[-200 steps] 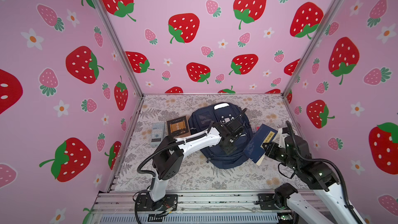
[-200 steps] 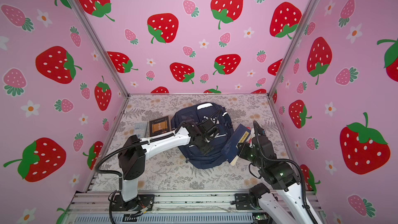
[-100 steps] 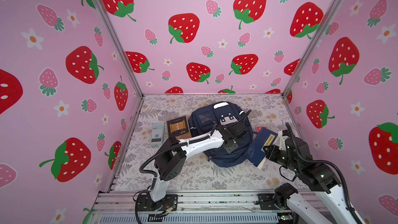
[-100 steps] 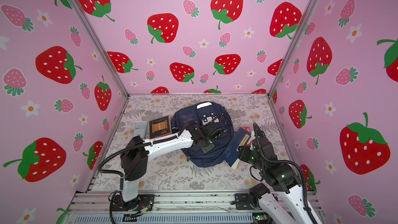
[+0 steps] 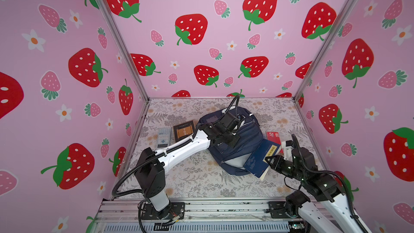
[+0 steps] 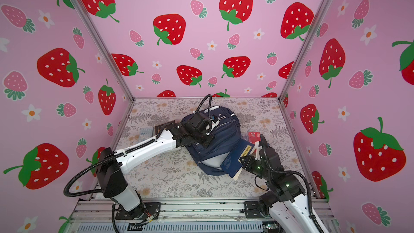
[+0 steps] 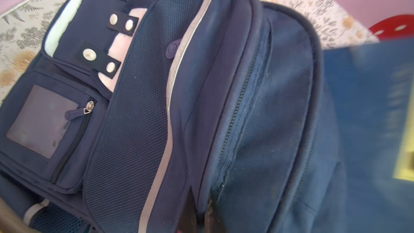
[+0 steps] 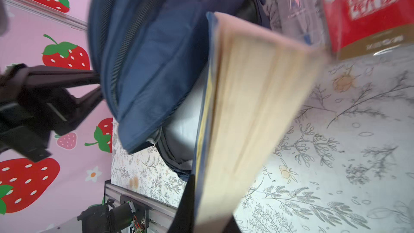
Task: Pack the student bag
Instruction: 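Insert the blue book into the opened side pocket with the right gripper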
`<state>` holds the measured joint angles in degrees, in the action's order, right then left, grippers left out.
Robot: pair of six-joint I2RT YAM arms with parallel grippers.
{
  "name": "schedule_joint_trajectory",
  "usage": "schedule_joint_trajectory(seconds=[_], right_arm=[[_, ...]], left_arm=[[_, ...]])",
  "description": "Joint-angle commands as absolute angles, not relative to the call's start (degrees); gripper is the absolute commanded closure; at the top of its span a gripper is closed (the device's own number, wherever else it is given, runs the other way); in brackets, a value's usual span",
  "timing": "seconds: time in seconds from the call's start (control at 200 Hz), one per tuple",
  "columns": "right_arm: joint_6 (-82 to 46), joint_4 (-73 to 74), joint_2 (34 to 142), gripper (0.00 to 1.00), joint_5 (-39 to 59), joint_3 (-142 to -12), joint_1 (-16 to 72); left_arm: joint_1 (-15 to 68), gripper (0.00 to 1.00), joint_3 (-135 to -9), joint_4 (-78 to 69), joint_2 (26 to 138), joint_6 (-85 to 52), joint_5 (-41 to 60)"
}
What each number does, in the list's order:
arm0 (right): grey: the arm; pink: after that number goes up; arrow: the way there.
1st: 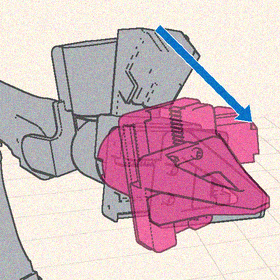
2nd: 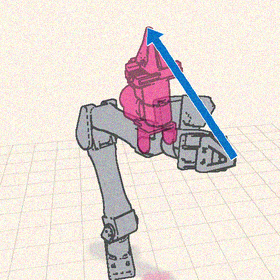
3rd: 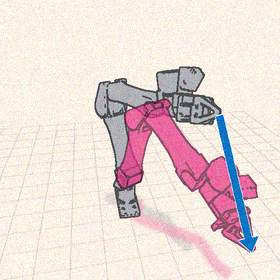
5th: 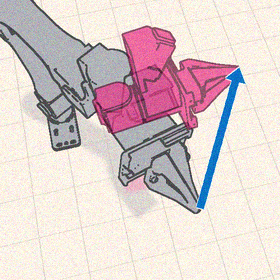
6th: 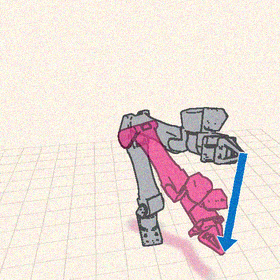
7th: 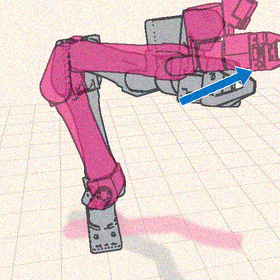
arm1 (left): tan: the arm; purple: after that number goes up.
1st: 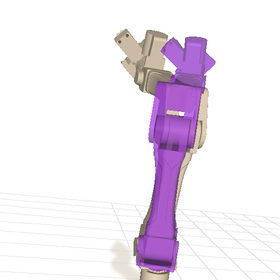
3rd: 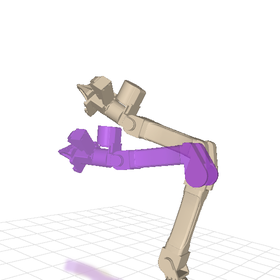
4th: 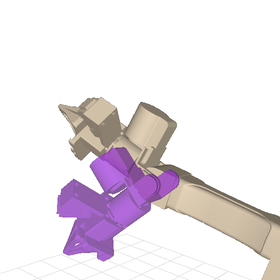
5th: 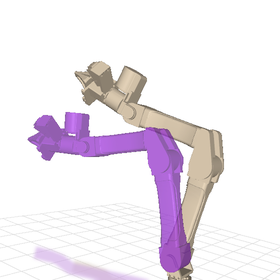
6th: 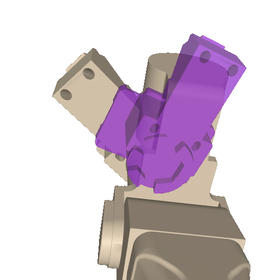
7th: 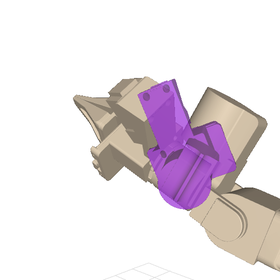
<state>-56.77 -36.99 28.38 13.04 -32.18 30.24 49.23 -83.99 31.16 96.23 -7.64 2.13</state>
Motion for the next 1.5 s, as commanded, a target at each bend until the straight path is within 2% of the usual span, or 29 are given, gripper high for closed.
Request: schedule_joint_trajectory(seconds=[0.0, 0.15, 0.4, 0.54, 0.86, 1.075, 1.236, 1.366, 1.436, 1.451, 1.496], right_arm=[[-64.2, -21.2, 27.1, 1.0, 21.1, -26.1, 30.1], [-69.4, -8.7, 28.0, 1.0, 23.6, -19.3, 30.1], [-73.4, 14.6, 34.6, 1.0, 19.4, -12.9, 30.1], [-73.9, 29.4, 44.5, 1.0, 16.6, -10.4, 30.4], [-73.3, 52.3, 69.1, 1.0, 9.3, -13.8, 33.5], [-74.3, 55.2, 81.1, 1.0, 7.6, -19.9, 36.2], [-75.1, 49.2, 83.1, 0.65, 7.5, -21.4, 37.1], [-72.6, 33.9, 73.5, 0.5, 3.5, -18.9, 36.8], [-70.9, 23.9, 66.5, 0.49, 1.2, -18.2, 36.3], [-70.3, 21.4, 64.8, 0.45, 0.8, -18.1, 36.2], [-68.5, 13.1, 59.3, 0.43, -0.1, -18.0, 35.6]], left_arm=[[48.3, 1.0, -85.0, 24.3, 93.9, -11.2, 9.4], [46.9, 1.0, -84.7, 23.9, 93.9, -12.6, 13.3], [46.9, 1.0, -85.4, 25.7, 93.7, -10.1, 14.1], [46.9, 1.0, -85.5, 25.9, 93.8, -9.0, 15.5], [46.9, 1.0, -86.1, 26.6, 95.0, -8.3, 19.4], [46.8, 1.0, -85.4, 26.0, 95.2, -8.0, 20.9], [46.7, 1.0, -84.1, 25.3, 95.4, -7.3, 20.7], [46.6, 1.0, -83.8, 26.1, 96.3, -6.3, 18.6], [46.6, 1.0, -83.7, 26.7, 96.7, -5.8, 17.4], [46.6, 1.0, -83.6, 26.8, 96.8, -5.8, 17.2], [46.6, 1.0, -83.6, 27.0, 97.0, -5.7, 16.8]])
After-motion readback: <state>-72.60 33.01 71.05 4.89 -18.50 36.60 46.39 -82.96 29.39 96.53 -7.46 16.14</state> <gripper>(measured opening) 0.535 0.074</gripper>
